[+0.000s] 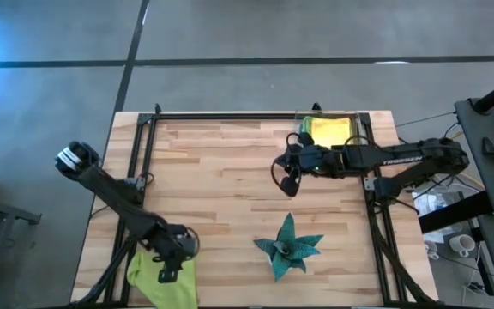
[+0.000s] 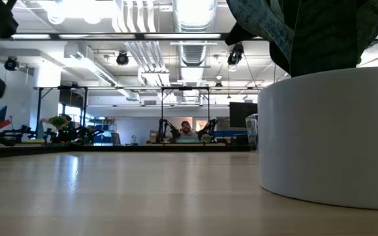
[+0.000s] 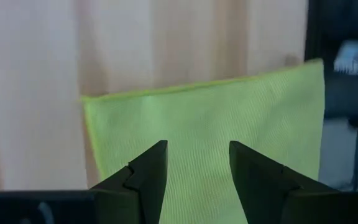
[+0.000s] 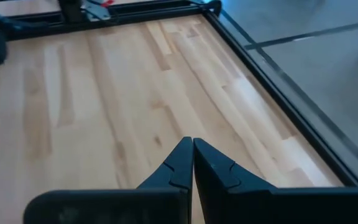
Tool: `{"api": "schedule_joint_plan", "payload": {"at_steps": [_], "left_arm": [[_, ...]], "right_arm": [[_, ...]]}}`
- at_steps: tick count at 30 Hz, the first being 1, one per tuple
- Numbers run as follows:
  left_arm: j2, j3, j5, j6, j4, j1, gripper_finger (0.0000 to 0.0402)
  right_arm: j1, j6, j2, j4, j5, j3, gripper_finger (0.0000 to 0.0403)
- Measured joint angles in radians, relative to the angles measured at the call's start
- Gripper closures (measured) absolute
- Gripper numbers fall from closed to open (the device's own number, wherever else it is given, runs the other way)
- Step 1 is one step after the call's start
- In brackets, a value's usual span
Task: Fold microfiber towels
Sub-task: Fold the light green microfiber cloth
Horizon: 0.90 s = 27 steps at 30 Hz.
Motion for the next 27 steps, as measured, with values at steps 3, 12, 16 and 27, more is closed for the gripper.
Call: {"api": "schedule_joint_plan", "payload": {"at_steps": [3, 12, 16, 27], "left_arm": [[0.047, 0.041, 0.071, 0.174, -0.012, 0.044, 0.0245], [0.15, 0.116, 0.156, 0.695, -0.151, 0.134, 0.0239], [0.193, 0.131, 0.169, 0.884, -0.15, 0.157, 0.0219], [0.255, 0.155, 0.021, 1.058, -0.185, 0.159, 0.0189]], "right_arm": [[0.026, 0.0, 0.001, 0.0, 0.0, 0.0, 0.0394], [0.029, 0.045, 0.001, -0.001, 0.001, 0.0, 0.0394], [0.029, 0.045, 0.001, 0.0, 0.001, 0.0, 0.0394], [0.028, 0.089, 0.001, -0.001, 0.01, 0.0, 0.0394]]}}
